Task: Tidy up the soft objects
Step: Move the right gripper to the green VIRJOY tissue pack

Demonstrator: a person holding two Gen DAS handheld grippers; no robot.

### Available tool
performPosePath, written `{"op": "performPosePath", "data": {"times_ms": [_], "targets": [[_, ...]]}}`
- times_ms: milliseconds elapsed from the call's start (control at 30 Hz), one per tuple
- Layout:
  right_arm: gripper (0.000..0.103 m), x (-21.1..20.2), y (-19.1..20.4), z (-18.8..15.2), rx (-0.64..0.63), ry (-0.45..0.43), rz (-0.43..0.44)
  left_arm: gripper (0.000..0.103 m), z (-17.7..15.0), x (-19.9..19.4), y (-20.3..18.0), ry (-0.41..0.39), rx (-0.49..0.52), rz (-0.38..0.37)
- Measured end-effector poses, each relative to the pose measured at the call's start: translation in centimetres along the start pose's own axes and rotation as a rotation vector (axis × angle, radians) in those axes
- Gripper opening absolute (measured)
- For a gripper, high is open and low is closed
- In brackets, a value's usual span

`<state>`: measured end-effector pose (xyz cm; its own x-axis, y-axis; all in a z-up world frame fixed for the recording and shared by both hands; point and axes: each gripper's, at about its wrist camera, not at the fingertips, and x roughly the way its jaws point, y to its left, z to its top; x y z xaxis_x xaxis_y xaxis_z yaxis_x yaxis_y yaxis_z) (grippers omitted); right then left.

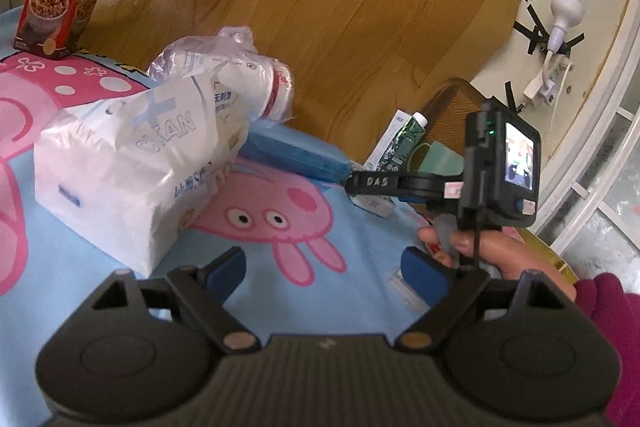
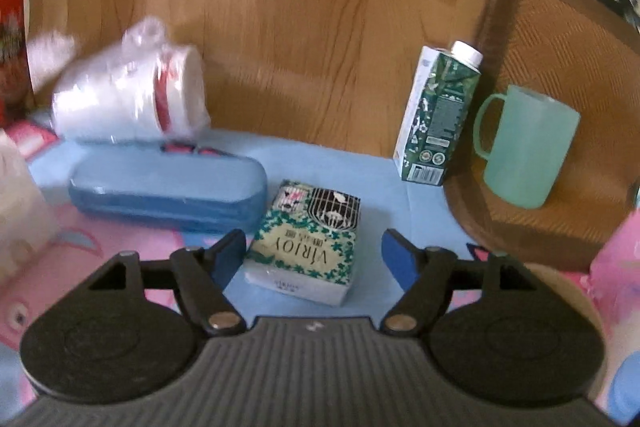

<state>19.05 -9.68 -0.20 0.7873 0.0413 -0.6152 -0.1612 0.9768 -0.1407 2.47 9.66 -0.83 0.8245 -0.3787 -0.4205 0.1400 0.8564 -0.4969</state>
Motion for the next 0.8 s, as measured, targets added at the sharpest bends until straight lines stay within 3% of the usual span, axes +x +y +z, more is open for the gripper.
{"op": "performPosePath", "data": {"times_ms": [100,400,800], "targets": [[0.077,0.3,0.7,-0.4,-0.068,0.014,-0.006,0.088,0.0,0.1,0.0,0.001,0.000,0.016],[0.077,0.5,0.3,0.2,-0.086,0.041,0.017,0.091,-0.1,0.1,-0.1,0.001,0.002,0.065],[0.077,0.5,1.8,0.6,-0.259,0.028,-0.022,0.093,-0.1,0.1,0.1,0.003,-0.008,0.061]]}}
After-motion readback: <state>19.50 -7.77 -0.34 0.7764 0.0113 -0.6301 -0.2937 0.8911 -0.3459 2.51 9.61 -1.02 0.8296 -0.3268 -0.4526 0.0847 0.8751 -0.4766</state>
